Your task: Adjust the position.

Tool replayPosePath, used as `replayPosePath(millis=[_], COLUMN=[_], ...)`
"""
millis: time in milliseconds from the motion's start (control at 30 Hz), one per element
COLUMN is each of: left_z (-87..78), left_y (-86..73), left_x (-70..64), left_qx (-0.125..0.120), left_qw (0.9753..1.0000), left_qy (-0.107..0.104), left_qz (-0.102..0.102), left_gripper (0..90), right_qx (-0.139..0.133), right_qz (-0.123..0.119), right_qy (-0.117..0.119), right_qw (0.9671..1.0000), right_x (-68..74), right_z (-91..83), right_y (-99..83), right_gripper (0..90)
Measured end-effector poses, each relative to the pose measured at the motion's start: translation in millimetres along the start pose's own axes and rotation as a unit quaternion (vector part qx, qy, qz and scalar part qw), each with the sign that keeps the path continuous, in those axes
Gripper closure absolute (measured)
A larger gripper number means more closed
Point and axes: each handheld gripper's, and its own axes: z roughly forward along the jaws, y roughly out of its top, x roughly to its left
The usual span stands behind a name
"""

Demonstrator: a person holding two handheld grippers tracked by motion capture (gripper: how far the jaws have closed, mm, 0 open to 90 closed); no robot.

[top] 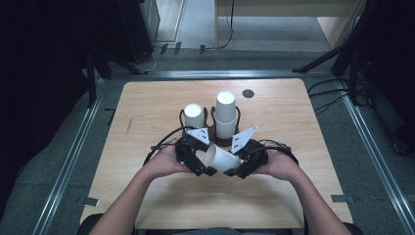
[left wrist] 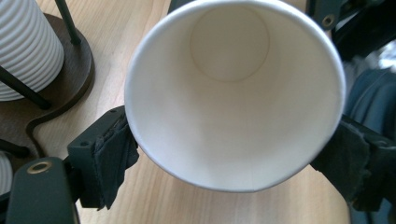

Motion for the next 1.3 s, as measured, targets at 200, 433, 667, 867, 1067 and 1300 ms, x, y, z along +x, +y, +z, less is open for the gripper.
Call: replayPosePath(millis=[200,433,667,867,1067,1300], left_z=[-1.8,1.0,1.4,-1.2,-19.9,-32.5], left_y=[-3.8,-2.6,-1.9,1.2,4.2,10.6], left_x=[-1.4,-0.1,-4.6,-6.1,-8.0,-3.4], left_qx=[-0.032,-0.063,-0.07,-0.05,-0.043,-0.02], left_qw=[0.9995,0.9979,0.9975,0.9987,0.9986,0.9981], left_qy=[-0.001,-0.007,-0.004,0.015,0.03,0.057], left_qz=[-0.006,-0.014,0.003,0.0,0.0,-0.012], left_gripper=[12.5,12.7,23.5,25.0,25.0,25.1], right_qx=[-0.013,-0.023,-0.028,-0.027,-0.034,-0.019], right_qz=[0.005,0.011,0.005,0.022,0.042,0.046], right_qy=[0.006,0.014,0.017,0.019,0.014,-0.001], right_qw=[0.9999,0.9996,0.9994,0.9992,0.9985,0.9988], right_x=[-0.1,0.6,1.1,0.6,-2.0,-4.2], right_z=[-3.1,-3.2,-4.6,-2.0,-5.0,0.0], right_y=[0.4,1.9,1.0,1.7,1.3,0.4], right_gripper=[32.6,32.6,33.0,22.2,19.2,19.2])
